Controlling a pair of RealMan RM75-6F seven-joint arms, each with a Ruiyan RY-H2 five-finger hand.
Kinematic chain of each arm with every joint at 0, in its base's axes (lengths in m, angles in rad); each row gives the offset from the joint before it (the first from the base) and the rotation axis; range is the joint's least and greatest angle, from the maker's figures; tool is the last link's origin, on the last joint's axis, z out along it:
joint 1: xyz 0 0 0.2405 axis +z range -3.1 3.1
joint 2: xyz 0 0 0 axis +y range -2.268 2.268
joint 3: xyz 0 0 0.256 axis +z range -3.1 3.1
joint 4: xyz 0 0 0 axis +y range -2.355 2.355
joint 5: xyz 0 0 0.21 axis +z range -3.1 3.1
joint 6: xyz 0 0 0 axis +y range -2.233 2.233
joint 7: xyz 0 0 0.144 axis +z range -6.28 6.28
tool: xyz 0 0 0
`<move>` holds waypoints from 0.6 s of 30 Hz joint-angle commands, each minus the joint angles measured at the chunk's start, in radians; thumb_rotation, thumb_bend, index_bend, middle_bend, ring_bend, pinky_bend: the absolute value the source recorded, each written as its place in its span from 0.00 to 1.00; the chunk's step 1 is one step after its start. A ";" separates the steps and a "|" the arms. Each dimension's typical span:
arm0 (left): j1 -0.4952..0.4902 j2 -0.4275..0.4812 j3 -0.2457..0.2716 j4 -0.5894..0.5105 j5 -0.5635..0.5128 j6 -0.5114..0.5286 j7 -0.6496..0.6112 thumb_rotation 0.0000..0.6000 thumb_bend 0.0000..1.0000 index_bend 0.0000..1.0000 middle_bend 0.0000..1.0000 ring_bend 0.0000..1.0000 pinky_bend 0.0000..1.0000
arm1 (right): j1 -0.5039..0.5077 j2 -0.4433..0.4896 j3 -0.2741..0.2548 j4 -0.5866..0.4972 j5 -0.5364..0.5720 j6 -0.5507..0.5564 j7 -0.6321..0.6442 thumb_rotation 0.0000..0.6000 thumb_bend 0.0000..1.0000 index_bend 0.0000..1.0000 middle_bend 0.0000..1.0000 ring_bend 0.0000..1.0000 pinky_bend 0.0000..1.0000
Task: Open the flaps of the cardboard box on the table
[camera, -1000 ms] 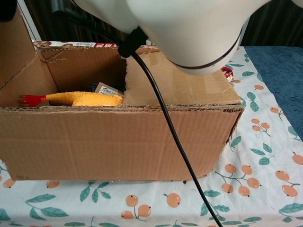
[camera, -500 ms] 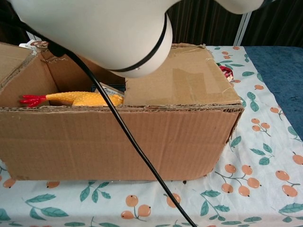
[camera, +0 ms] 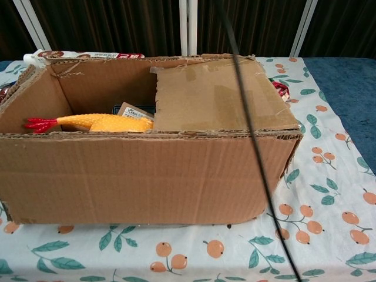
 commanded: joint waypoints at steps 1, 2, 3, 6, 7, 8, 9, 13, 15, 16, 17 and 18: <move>-0.010 0.005 0.003 -0.019 0.012 -0.005 0.016 0.77 0.00 0.00 0.08 0.07 0.17 | -0.094 0.238 -0.049 -0.124 -0.009 -0.199 0.104 1.00 0.43 0.00 0.00 0.00 0.00; -0.013 0.008 0.003 -0.028 0.016 -0.004 0.024 0.77 0.00 0.00 0.08 0.07 0.17 | -0.107 0.267 -0.051 -0.135 -0.021 -0.231 0.133 1.00 0.46 0.00 0.00 0.00 0.00; -0.015 0.012 0.002 -0.037 0.019 -0.003 0.033 0.77 0.00 0.00 0.08 0.07 0.17 | -0.120 0.294 -0.053 -0.144 -0.037 -0.264 0.163 1.00 0.49 0.00 0.00 0.00 0.00; -0.023 0.026 -0.004 -0.073 0.023 0.005 0.061 0.78 0.00 0.00 0.08 0.07 0.17 | -0.164 0.365 -0.049 -0.173 -0.101 -0.383 0.277 1.00 0.60 0.01 0.03 0.00 0.00; -0.026 0.030 -0.007 -0.086 0.022 0.006 0.072 0.78 0.00 0.00 0.08 0.07 0.17 | -0.185 0.383 -0.041 -0.184 -0.136 -0.418 0.321 1.00 0.63 0.03 0.06 0.00 0.00; -0.028 0.032 -0.008 -0.096 0.022 0.005 0.080 0.78 0.00 0.00 0.08 0.07 0.17 | -0.203 0.393 -0.037 -0.192 -0.169 -0.440 0.349 1.00 0.66 0.07 0.09 0.00 0.00; -0.030 0.034 -0.009 -0.105 0.021 0.003 0.086 0.78 0.00 0.00 0.08 0.07 0.17 | -0.221 0.400 -0.032 -0.201 -0.205 -0.457 0.374 1.00 0.69 0.10 0.10 0.00 0.00; -0.041 0.043 -0.007 -0.138 0.023 -0.011 0.115 0.78 0.00 0.00 0.08 0.07 0.17 | -0.300 0.408 -0.015 -0.234 -0.369 -0.489 0.489 1.00 0.80 0.25 0.17 0.00 0.00; -0.046 0.045 -0.005 -0.149 0.026 -0.016 0.128 0.78 0.00 0.00 0.08 0.07 0.17 | -0.324 0.401 -0.012 -0.240 -0.439 -0.477 0.537 1.00 0.85 0.31 0.19 0.00 0.00; -0.048 0.046 -0.004 -0.155 0.025 -0.019 0.135 0.78 0.00 0.00 0.08 0.07 0.17 | -0.334 0.397 -0.017 -0.240 -0.484 -0.471 0.568 1.00 0.89 0.33 0.20 0.00 0.00; -0.049 0.047 -0.004 -0.160 0.024 -0.020 0.138 0.78 0.00 0.00 0.08 0.07 0.17 | -0.337 0.395 -0.022 -0.238 -0.516 -0.467 0.593 1.00 0.92 0.35 0.21 0.00 0.00; -0.050 0.047 -0.005 -0.164 0.023 -0.022 0.139 0.78 0.00 0.00 0.08 0.07 0.17 | -0.338 0.392 -0.028 -0.235 -0.545 -0.465 0.620 1.00 0.93 0.36 0.21 0.00 0.00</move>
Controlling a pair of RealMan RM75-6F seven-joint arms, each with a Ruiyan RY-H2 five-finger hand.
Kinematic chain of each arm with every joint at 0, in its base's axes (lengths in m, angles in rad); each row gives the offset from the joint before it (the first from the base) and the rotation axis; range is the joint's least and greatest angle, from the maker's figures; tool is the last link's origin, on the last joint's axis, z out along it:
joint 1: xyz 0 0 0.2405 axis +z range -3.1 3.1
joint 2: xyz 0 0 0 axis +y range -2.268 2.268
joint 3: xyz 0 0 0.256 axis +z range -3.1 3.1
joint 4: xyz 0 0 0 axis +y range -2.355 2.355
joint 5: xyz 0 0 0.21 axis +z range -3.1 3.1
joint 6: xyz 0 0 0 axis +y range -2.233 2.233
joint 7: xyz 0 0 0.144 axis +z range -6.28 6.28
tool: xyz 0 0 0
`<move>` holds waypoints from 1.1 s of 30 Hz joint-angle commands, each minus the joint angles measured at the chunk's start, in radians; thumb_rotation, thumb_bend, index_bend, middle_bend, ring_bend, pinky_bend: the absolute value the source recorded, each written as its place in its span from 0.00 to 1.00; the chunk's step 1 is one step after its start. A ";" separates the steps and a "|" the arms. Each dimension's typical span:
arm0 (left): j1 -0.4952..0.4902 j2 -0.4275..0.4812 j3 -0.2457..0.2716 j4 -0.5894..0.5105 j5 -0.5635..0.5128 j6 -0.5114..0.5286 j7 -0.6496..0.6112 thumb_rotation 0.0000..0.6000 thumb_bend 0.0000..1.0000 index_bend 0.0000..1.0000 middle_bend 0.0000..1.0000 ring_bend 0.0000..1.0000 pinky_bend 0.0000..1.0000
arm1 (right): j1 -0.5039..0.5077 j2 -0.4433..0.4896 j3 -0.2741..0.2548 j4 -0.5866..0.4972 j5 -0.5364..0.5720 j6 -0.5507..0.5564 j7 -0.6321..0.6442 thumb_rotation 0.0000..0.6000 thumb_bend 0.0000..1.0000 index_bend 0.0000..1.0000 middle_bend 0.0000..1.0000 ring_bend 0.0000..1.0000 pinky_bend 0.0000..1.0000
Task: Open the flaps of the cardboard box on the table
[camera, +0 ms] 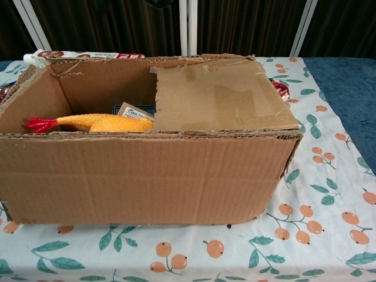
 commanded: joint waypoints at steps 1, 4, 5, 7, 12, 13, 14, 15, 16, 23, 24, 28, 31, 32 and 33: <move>-0.005 0.004 0.000 -0.012 -0.002 -0.006 0.007 0.78 0.00 0.00 0.08 0.07 0.17 | -0.049 -0.002 -0.017 -0.012 -0.168 -0.005 0.134 1.00 0.95 0.38 0.22 0.00 0.00; -0.008 0.006 -0.001 -0.020 -0.004 -0.007 0.013 0.78 0.00 0.00 0.08 0.07 0.17 | -0.029 -0.014 -0.058 0.012 -0.253 0.005 0.206 1.00 1.00 0.41 0.24 0.00 0.00; -0.009 0.007 -0.001 -0.021 -0.005 -0.008 0.014 0.78 0.00 0.00 0.08 0.07 0.17 | -0.021 -0.018 -0.073 0.019 -0.276 0.010 0.225 1.00 1.00 0.42 0.25 0.00 0.00; -0.010 0.009 -0.001 -0.023 -0.006 -0.010 0.017 0.78 0.00 0.00 0.08 0.07 0.17 | -0.001 -0.027 -0.109 0.036 -0.326 0.027 0.268 1.00 1.00 0.44 0.27 0.00 0.00; -0.010 0.009 0.002 -0.018 -0.012 -0.015 0.013 0.78 0.00 0.00 0.08 0.07 0.17 | 0.047 -0.045 -0.198 0.078 -0.421 0.075 0.352 1.00 1.00 0.48 0.28 0.00 0.00; -0.010 0.008 0.002 -0.016 -0.014 -0.016 0.012 0.78 0.00 0.00 0.08 0.07 0.17 | 0.059 -0.051 -0.219 0.091 -0.438 0.087 0.367 1.00 1.00 0.49 0.28 0.00 0.00; -0.009 0.007 0.003 -0.015 -0.015 -0.017 0.011 0.78 0.00 0.00 0.08 0.07 0.17 | 0.068 -0.056 -0.233 0.100 -0.450 0.096 0.378 1.00 1.00 0.49 0.28 0.00 0.00; -0.009 0.006 0.003 -0.014 -0.015 -0.018 0.011 0.78 0.00 0.00 0.08 0.07 0.17 | 0.076 -0.062 -0.246 0.110 -0.460 0.106 0.387 1.00 1.00 0.49 0.28 0.00 0.00; -0.010 0.004 0.004 -0.012 -0.015 -0.018 0.010 0.78 0.00 0.00 0.08 0.07 0.17 | 0.087 -0.070 -0.262 0.121 -0.471 0.119 0.397 1.00 1.00 0.49 0.28 0.00 0.00; -0.012 0.001 0.006 -0.006 -0.015 -0.020 0.010 0.78 0.00 0.00 0.08 0.07 0.17 | 0.126 -0.108 -0.324 0.175 -0.501 0.202 0.434 1.00 1.00 0.50 0.27 0.00 0.00; -0.012 0.001 0.006 -0.006 -0.016 -0.021 0.010 0.78 0.00 0.00 0.08 0.07 0.17 | 0.133 -0.111 -0.332 0.182 -0.501 0.201 0.435 1.00 1.00 0.50 0.27 0.00 0.00; -0.012 -0.001 0.006 -0.002 -0.018 -0.022 0.006 0.78 0.00 0.00 0.08 0.07 0.17 | 0.150 -0.132 -0.356 0.221 -0.485 0.203 0.415 1.00 1.00 0.49 0.27 0.00 0.00; -0.012 -0.004 0.009 0.004 -0.018 -0.026 0.002 0.78 0.00 0.00 0.08 0.07 0.17 | 0.156 -0.142 -0.369 0.235 -0.464 0.202 0.411 1.00 1.00 0.45 0.27 0.00 0.00; -0.012 -0.005 0.009 0.006 -0.019 -0.027 0.001 0.78 0.00 0.00 0.08 0.07 0.17 | 0.158 -0.143 -0.374 0.239 -0.459 0.200 0.408 1.00 1.00 0.45 0.28 0.00 0.00; -0.013 -0.006 0.010 0.008 -0.019 -0.028 0.000 0.78 0.00 0.00 0.08 0.07 0.17 | 0.161 -0.143 -0.377 0.241 -0.455 0.198 0.404 1.00 1.00 0.45 0.28 0.00 0.00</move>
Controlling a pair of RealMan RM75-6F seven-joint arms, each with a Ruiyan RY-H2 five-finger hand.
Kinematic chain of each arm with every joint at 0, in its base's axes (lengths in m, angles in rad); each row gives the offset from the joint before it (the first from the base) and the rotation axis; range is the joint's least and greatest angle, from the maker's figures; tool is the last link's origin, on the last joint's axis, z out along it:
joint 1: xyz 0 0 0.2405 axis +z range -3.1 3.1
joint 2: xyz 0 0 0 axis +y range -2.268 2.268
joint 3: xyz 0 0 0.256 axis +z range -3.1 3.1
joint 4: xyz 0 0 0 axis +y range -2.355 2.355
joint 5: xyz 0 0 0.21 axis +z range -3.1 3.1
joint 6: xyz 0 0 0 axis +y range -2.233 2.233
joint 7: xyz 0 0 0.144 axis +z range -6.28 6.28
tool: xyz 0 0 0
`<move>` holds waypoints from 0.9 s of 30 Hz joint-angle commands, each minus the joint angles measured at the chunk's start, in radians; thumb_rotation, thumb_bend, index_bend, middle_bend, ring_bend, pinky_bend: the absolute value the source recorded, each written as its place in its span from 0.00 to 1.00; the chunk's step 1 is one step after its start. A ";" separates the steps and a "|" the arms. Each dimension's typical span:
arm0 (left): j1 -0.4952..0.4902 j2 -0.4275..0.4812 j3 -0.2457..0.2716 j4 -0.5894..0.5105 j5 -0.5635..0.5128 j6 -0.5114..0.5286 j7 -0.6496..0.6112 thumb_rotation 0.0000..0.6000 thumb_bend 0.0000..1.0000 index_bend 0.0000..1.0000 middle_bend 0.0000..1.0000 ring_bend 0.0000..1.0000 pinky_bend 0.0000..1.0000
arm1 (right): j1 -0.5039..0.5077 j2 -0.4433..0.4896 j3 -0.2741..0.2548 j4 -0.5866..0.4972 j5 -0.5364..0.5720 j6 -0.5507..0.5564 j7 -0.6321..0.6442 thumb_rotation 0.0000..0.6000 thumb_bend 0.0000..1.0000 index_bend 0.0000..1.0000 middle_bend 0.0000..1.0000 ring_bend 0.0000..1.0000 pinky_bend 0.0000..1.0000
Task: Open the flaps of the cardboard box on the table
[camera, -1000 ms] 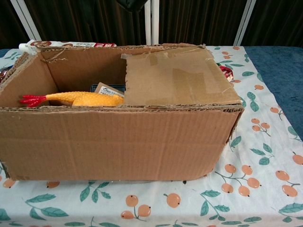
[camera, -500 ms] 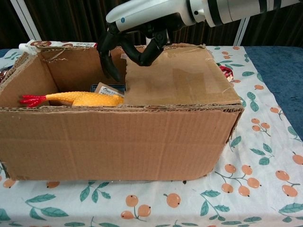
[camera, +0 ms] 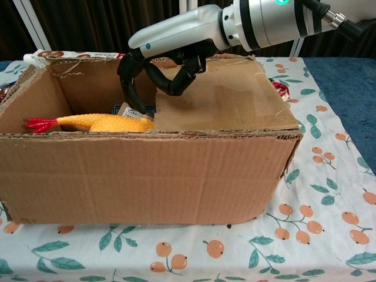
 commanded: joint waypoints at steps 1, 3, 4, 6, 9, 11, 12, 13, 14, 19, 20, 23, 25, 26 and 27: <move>0.000 -0.002 0.001 0.004 -0.001 -0.002 -0.003 0.78 0.00 0.00 0.08 0.07 0.17 | 0.008 -0.002 -0.012 0.008 0.015 -0.004 -0.012 1.00 1.00 0.45 0.29 0.00 0.00; -0.001 -0.002 0.001 0.006 -0.001 -0.003 -0.006 0.78 0.00 0.00 0.08 0.07 0.17 | 0.010 -0.001 -0.016 0.009 0.024 -0.002 -0.020 1.00 1.00 0.45 0.31 0.00 0.00; -0.002 -0.003 0.000 0.007 -0.001 -0.003 -0.006 0.78 0.00 0.00 0.08 0.07 0.17 | 0.010 0.001 -0.017 0.010 0.030 0.002 -0.026 1.00 1.00 0.45 0.34 0.00 0.00; -0.003 -0.003 0.001 0.007 -0.001 -0.004 -0.007 0.78 0.00 0.00 0.08 0.07 0.17 | 0.011 0.005 -0.019 0.009 0.039 0.007 -0.035 1.00 1.00 0.45 0.39 0.00 0.00; -0.006 -0.004 0.001 0.005 0.001 -0.006 -0.004 0.78 0.00 0.00 0.08 0.07 0.17 | 0.012 0.016 -0.021 0.005 0.055 0.015 -0.050 1.00 1.00 0.45 0.48 0.00 0.00; -0.007 -0.004 0.002 0.004 0.002 -0.007 -0.002 0.78 0.00 0.00 0.08 0.07 0.17 | 0.008 0.023 -0.019 0.002 0.064 0.029 -0.055 1.00 1.00 0.45 0.50 0.00 0.00; -0.008 -0.004 0.002 0.003 0.002 -0.009 -0.002 0.78 0.00 0.00 0.08 0.07 0.17 | 0.006 0.029 -0.018 0.000 0.068 0.034 -0.057 1.00 1.00 0.45 0.51 0.00 0.00; -0.009 -0.003 0.002 0.002 0.003 -0.010 0.000 0.78 0.00 0.00 0.08 0.07 0.17 | 0.003 0.037 -0.017 -0.003 0.072 0.043 -0.059 1.00 1.00 0.45 0.51 0.00 0.00; -0.010 -0.003 0.003 0.001 0.003 -0.011 0.000 0.78 0.00 0.00 0.08 0.07 0.17 | 0.001 0.044 -0.017 -0.006 0.075 0.049 -0.060 1.00 1.00 0.45 0.52 0.00 0.00; -0.018 0.000 0.001 -0.007 0.005 -0.017 0.008 0.78 0.00 0.00 0.08 0.07 0.17 | -0.020 0.093 -0.018 -0.031 0.087 0.092 -0.059 1.00 1.00 0.46 0.53 0.00 0.00; -0.019 0.000 0.001 -0.009 0.007 -0.018 0.010 0.78 0.00 0.00 0.08 0.07 0.17 | -0.025 0.103 -0.018 -0.036 0.088 0.103 -0.057 1.00 1.00 0.46 0.53 0.00 0.00; -0.027 0.004 0.000 -0.021 0.011 -0.021 0.020 0.78 0.00 0.00 0.08 0.07 0.17 | -0.046 0.139 -0.014 -0.058 0.090 0.148 -0.045 1.00 1.00 0.46 0.52 0.00 0.00; -0.032 0.009 -0.002 -0.031 0.013 -0.022 0.028 0.77 0.00 0.00 0.08 0.07 0.17 | -0.060 0.171 -0.009 -0.076 0.089 0.180 -0.030 1.00 1.00 0.46 0.52 0.00 0.00; -0.033 0.011 -0.003 -0.036 0.014 -0.022 0.032 0.77 0.00 0.00 0.08 0.07 0.17 | -0.067 0.185 -0.007 -0.085 0.087 0.194 -0.023 1.00 1.00 0.46 0.52 0.00 0.00; -0.035 0.013 -0.004 -0.041 0.014 -0.022 0.036 0.77 0.00 0.00 0.08 0.07 0.17 | -0.073 0.199 -0.006 -0.093 0.086 0.207 -0.016 1.00 1.00 0.46 0.52 0.00 0.00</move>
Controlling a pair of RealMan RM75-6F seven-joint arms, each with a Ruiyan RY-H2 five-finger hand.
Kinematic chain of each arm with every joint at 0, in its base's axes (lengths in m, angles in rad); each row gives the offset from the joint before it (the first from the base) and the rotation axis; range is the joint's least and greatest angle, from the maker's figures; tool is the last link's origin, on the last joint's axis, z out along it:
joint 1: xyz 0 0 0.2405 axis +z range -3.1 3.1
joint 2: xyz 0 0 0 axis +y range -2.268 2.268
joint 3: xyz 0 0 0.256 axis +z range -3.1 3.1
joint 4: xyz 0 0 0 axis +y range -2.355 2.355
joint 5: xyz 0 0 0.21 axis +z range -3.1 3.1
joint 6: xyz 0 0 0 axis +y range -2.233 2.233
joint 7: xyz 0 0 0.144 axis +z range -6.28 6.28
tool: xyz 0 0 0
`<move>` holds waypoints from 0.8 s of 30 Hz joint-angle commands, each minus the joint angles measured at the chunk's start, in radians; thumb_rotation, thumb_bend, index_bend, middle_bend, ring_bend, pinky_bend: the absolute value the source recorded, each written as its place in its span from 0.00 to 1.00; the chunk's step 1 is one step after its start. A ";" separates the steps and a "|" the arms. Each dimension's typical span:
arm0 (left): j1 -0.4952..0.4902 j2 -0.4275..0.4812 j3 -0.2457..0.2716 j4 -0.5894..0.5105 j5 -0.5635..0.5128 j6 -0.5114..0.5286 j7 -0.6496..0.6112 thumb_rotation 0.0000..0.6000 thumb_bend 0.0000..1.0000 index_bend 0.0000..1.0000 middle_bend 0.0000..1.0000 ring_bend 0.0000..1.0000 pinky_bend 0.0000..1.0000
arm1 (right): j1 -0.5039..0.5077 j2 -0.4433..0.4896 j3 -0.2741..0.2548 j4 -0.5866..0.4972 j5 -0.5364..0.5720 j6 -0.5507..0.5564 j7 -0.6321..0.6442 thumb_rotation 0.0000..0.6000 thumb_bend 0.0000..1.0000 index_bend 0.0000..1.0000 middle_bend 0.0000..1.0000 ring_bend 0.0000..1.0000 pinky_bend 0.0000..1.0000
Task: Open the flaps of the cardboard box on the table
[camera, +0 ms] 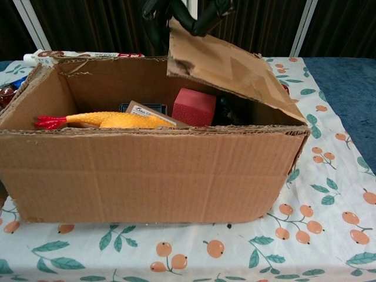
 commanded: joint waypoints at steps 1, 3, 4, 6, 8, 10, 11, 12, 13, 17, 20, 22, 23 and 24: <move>-0.006 0.007 -0.003 -0.015 0.003 0.000 0.012 0.78 0.00 0.00 0.08 0.07 0.17 | -0.029 0.057 0.006 -0.037 -0.006 0.051 0.029 1.00 1.00 0.46 0.52 0.00 0.00; -0.009 0.010 -0.003 -0.024 0.004 -0.001 0.019 0.78 0.00 0.00 0.08 0.07 0.17 | -0.043 0.090 0.005 -0.054 -0.013 0.074 0.040 1.00 1.00 0.46 0.52 0.00 0.00; -0.012 0.011 -0.003 -0.029 0.004 -0.003 0.023 0.78 0.00 0.00 0.08 0.07 0.17 | -0.053 0.110 0.004 -0.066 -0.017 0.090 0.049 1.00 1.00 0.46 0.52 0.00 0.00; -0.016 0.013 -0.002 -0.036 0.005 -0.009 0.026 0.78 0.00 0.00 0.08 0.07 0.17 | -0.069 0.140 0.001 -0.082 -0.023 0.112 0.060 1.00 1.00 0.46 0.52 0.00 0.00; -0.022 0.016 -0.002 -0.042 0.009 -0.014 0.030 0.78 0.00 0.00 0.08 0.07 0.17 | -0.088 0.174 -0.007 -0.100 -0.033 0.132 0.067 1.00 1.00 0.46 0.52 0.00 0.00; -0.027 0.020 -0.003 -0.050 0.012 -0.014 0.037 0.78 0.00 0.00 0.08 0.07 0.17 | -0.107 0.204 -0.016 -0.116 -0.044 0.150 0.071 1.00 1.00 0.46 0.52 0.00 0.00; -0.029 0.021 -0.003 -0.054 0.013 -0.014 0.040 0.78 0.00 0.00 0.08 0.07 0.17 | -0.116 0.216 -0.020 -0.120 -0.048 0.159 0.071 1.00 1.00 0.46 0.52 0.00 0.00; -0.030 0.023 -0.004 -0.058 0.014 -0.014 0.042 0.78 0.00 0.00 0.08 0.07 0.17 | -0.126 0.226 -0.025 -0.125 -0.053 0.168 0.072 1.00 1.00 0.46 0.52 0.00 0.00; -0.032 0.025 -0.004 -0.061 0.014 -0.014 0.045 0.78 0.00 0.00 0.08 0.07 0.17 | -0.133 0.234 -0.028 -0.129 -0.057 0.175 0.073 1.00 1.00 0.46 0.52 0.00 0.00; -0.039 0.034 -0.004 -0.081 0.018 -0.016 0.061 0.78 0.00 0.00 0.08 0.07 0.17 | -0.182 0.276 -0.045 -0.143 -0.077 0.228 0.079 1.00 1.00 0.46 0.52 0.00 0.00; -0.043 0.037 -0.003 -0.093 0.019 -0.018 0.071 0.78 0.00 0.00 0.08 0.07 0.17 | -0.223 0.304 -0.056 -0.148 -0.093 0.279 0.083 1.00 1.00 0.46 0.52 0.00 0.00; -0.045 0.039 -0.002 -0.101 0.020 -0.017 0.077 0.78 0.00 0.00 0.08 0.07 0.17 | -0.256 0.321 -0.064 -0.147 -0.101 0.321 0.092 1.00 1.00 0.46 0.52 0.01 0.00; -0.045 0.040 -0.002 -0.104 0.021 -0.018 0.079 0.78 0.00 0.00 0.08 0.07 0.17 | -0.271 0.328 -0.069 -0.145 -0.105 0.337 0.097 1.00 1.00 0.46 0.52 0.01 0.00; -0.046 0.040 -0.001 -0.106 0.021 -0.020 0.080 0.78 0.00 0.00 0.08 0.07 0.17 | -0.285 0.336 -0.074 -0.142 -0.110 0.352 0.102 1.00 1.00 0.46 0.52 0.01 0.00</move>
